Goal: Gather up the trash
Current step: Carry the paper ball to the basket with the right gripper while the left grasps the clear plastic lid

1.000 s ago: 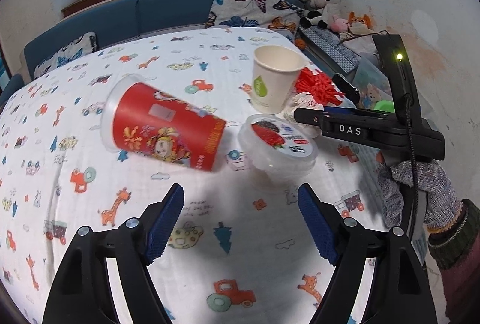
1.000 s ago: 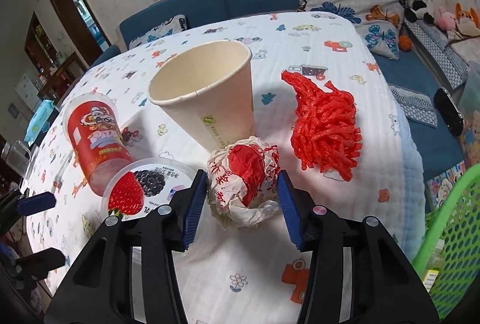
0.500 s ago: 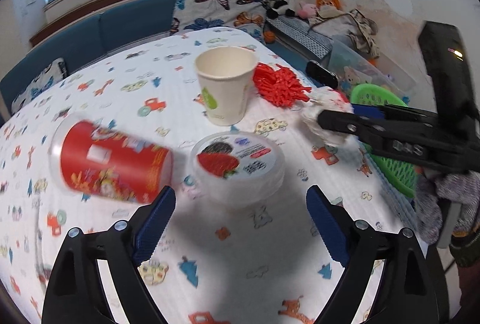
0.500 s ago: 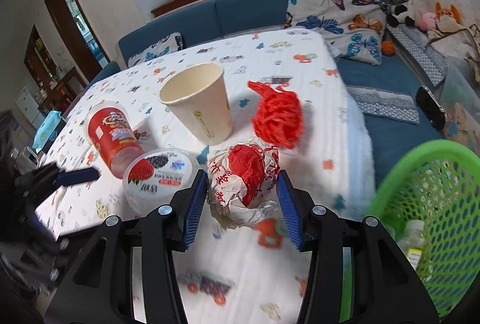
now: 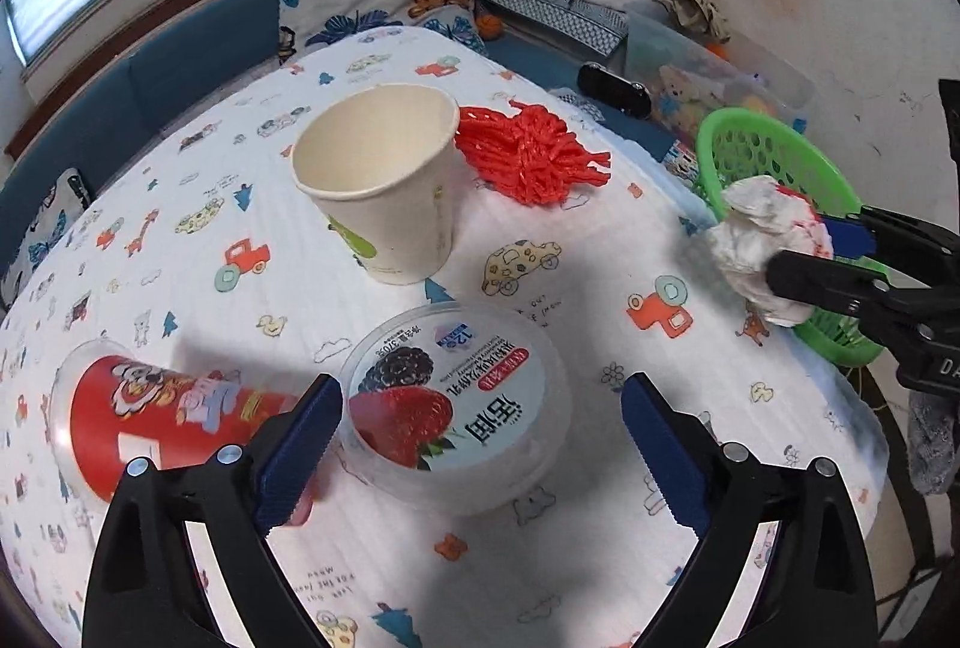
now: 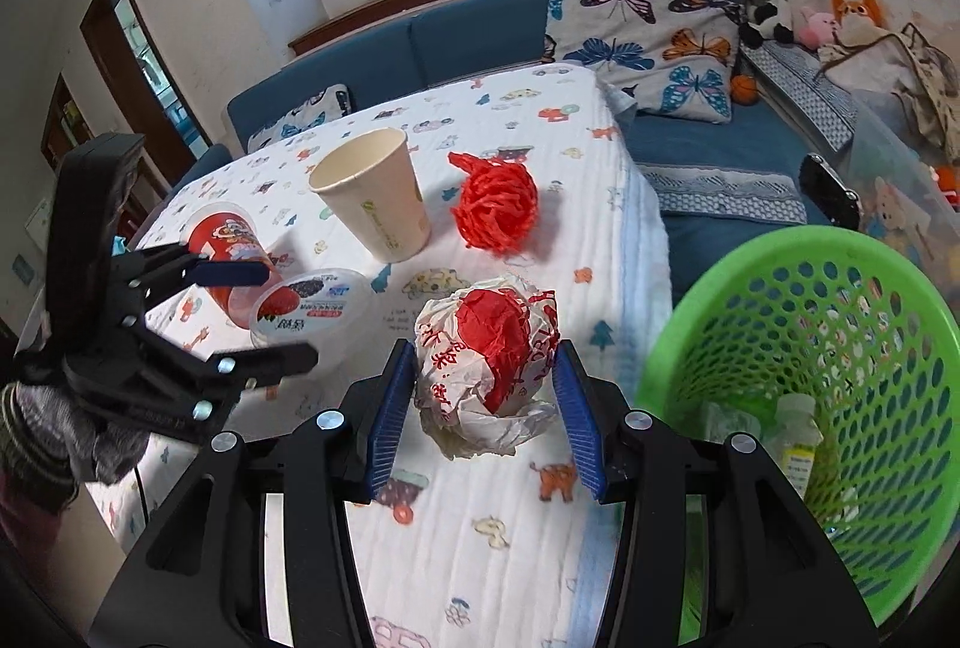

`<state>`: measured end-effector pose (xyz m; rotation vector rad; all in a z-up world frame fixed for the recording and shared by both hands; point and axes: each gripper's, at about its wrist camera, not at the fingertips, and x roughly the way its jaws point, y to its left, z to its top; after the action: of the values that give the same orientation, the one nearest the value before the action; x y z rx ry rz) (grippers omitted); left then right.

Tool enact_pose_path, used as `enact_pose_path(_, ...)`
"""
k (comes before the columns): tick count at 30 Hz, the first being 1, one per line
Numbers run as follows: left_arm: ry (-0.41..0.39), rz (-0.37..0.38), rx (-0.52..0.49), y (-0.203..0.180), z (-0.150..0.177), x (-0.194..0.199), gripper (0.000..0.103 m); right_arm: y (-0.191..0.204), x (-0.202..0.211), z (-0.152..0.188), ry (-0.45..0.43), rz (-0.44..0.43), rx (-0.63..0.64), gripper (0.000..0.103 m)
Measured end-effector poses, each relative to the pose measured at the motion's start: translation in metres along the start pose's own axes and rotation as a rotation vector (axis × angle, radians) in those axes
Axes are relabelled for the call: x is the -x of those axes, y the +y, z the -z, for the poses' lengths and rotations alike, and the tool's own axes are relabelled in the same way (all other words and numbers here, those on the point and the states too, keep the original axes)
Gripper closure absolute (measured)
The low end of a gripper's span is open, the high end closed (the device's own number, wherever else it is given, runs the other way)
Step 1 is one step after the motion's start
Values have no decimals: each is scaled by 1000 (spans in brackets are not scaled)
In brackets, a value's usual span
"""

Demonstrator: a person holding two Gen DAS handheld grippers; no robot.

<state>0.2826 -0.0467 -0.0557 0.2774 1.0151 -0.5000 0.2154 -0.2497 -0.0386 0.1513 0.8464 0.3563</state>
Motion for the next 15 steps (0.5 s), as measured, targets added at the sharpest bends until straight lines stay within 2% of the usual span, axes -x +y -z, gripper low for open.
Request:
enact_pose_path(10,47,46,45,18,-7,-17,11,-11,7,8,1,5,-26,55)
enact_pose_path(15,52,47,30,16,-9,-21,11,-14,8,11,5,11,-34,55)
